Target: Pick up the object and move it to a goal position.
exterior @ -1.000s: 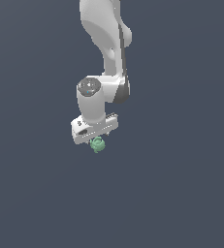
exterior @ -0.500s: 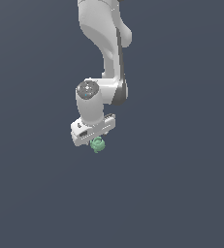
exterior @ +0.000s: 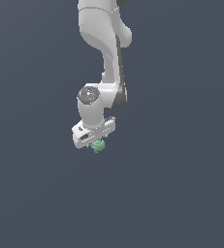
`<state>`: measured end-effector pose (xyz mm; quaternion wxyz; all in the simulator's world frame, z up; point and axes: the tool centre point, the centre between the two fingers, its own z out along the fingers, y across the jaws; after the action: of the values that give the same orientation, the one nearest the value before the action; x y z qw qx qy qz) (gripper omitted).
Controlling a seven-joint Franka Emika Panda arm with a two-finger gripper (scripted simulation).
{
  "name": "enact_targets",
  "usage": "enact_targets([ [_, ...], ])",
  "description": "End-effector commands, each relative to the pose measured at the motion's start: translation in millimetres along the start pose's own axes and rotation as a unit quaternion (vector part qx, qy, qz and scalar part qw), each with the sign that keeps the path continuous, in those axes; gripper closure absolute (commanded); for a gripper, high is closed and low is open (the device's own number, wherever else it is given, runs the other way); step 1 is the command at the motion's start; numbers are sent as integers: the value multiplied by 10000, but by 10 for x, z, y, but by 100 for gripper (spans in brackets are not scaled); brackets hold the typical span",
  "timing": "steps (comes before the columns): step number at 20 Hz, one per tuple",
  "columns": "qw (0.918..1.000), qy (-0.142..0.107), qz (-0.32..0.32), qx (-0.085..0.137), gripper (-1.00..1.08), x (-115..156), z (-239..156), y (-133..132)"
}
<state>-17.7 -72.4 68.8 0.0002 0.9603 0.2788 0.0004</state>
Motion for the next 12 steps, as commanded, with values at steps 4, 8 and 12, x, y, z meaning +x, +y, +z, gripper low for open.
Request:
enact_targets([
  [4,10000,-3,-11,4,-92,-7,247,-5],
  [8,10000,-3,-13,3,-92,0,291,0],
  [12,10000,-3,-13,3,108,0,291,0],
])
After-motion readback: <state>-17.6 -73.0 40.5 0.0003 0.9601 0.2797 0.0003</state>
